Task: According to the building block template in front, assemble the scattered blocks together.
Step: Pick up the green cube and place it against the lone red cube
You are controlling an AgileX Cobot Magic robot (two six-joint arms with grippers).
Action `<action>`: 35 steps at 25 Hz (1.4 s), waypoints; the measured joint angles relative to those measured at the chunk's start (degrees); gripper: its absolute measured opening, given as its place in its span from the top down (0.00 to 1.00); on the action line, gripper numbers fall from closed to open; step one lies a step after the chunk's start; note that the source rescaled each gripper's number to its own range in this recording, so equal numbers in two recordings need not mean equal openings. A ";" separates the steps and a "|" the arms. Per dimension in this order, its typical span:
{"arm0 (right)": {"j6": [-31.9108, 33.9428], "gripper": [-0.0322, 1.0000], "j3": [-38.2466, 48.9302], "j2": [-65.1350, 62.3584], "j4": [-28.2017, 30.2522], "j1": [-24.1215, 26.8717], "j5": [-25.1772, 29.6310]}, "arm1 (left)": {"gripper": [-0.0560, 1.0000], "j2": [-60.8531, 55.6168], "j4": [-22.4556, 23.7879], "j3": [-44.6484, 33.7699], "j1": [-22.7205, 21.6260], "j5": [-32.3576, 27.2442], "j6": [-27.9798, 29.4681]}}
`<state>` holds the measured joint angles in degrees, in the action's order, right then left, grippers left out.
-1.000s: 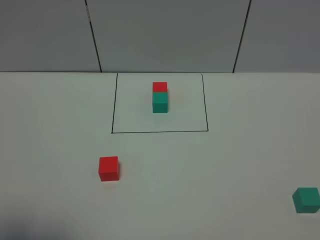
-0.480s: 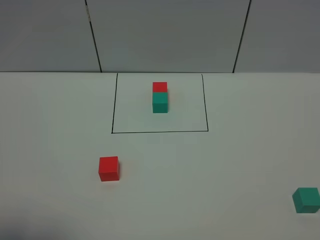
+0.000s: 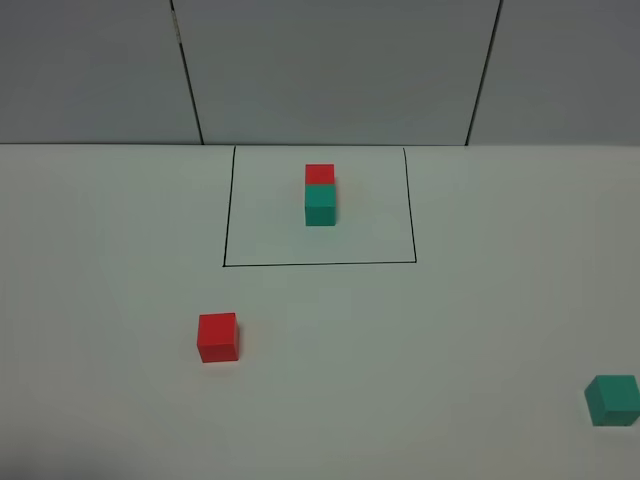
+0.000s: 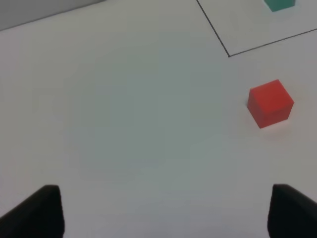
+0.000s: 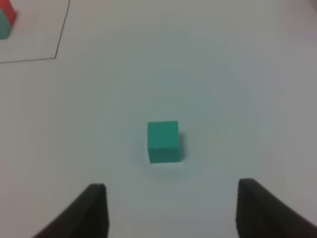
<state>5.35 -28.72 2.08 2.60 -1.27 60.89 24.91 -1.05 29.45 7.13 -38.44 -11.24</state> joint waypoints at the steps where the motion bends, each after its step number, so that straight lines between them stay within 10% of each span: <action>1: 0.00 0.59 0.00 0.00 0.00 0.00 0.00 | 0.15 -0.34 0.00 0.00 0.00 0.00 0.00; 35: 0.00 0.59 0.00 0.00 0.00 0.00 0.00 | 0.16 -13.92 -9.07 -0.84 -0.60 -7.94 -4.29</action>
<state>5.35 -28.72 2.08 2.60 -1.27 60.89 10.99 -10.12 28.60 6.53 -46.38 -15.53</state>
